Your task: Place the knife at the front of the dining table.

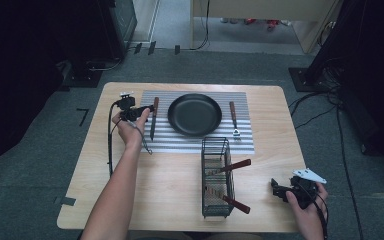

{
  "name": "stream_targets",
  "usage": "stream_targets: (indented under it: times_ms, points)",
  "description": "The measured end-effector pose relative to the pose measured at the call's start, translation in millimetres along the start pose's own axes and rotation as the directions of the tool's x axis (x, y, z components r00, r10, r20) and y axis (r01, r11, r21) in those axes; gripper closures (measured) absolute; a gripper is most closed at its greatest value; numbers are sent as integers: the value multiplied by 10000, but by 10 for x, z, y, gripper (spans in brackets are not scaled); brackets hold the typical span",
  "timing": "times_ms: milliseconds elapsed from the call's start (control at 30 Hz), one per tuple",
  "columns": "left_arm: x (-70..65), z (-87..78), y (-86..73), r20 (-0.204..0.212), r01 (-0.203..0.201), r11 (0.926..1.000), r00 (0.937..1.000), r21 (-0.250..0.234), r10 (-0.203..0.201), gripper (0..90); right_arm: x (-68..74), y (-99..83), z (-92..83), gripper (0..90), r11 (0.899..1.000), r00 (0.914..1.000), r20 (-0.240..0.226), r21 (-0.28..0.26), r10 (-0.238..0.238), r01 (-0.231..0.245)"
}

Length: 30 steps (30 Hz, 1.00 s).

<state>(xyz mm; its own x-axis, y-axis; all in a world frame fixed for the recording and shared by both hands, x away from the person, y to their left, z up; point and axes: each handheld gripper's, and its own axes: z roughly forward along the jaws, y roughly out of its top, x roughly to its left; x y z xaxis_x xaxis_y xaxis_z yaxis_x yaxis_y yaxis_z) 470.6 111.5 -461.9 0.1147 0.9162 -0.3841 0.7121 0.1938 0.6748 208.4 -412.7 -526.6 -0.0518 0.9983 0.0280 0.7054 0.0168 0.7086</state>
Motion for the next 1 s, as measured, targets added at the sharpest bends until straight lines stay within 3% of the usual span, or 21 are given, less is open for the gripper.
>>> stream_targets:
  times_ms: [167,233,333,400,500,633,833,1000]
  points:
    - [76,-209,-97,54,-36,9997,10000,242,35,157,4,-5,-6,0,10000,10000,-5,10,7,-7]
    - [78,-307,-158,249,-332,9991,9992,246,326,104,5,-6,-7,0,10000,10000,-8,14,2,-2]
    - [71,-465,-277,86,-948,9955,9955,-51,948,18,5,-6,-7,0,10000,10000,-8,15,1,-1]
    - [91,-562,-350,34,-993,9947,9950,-249,994,17,5,-6,-8,0,10000,10000,-5,25,-5,5]
    - [130,-661,-449,169,-1006,9948,9948,-188,1009,17,5,-5,-8,0,10000,10000,-7,25,-5,5]
    - [172,-788,-570,3,-1218,9925,9926,-93,1218,17,5,-5,-8,0,10000,10000,-6,25,-5,5]
    - [304,-1003,-674,462,-1000,9949,9939,-103,1004,3,4,-6,-7,0,10000,10000,-8,12,-22,22]
    - [376,-1168,-796,-83,-1546,9878,9880,-210,1545,0,4,-6,-7,0,10000,10000,-3,9,-30,30]
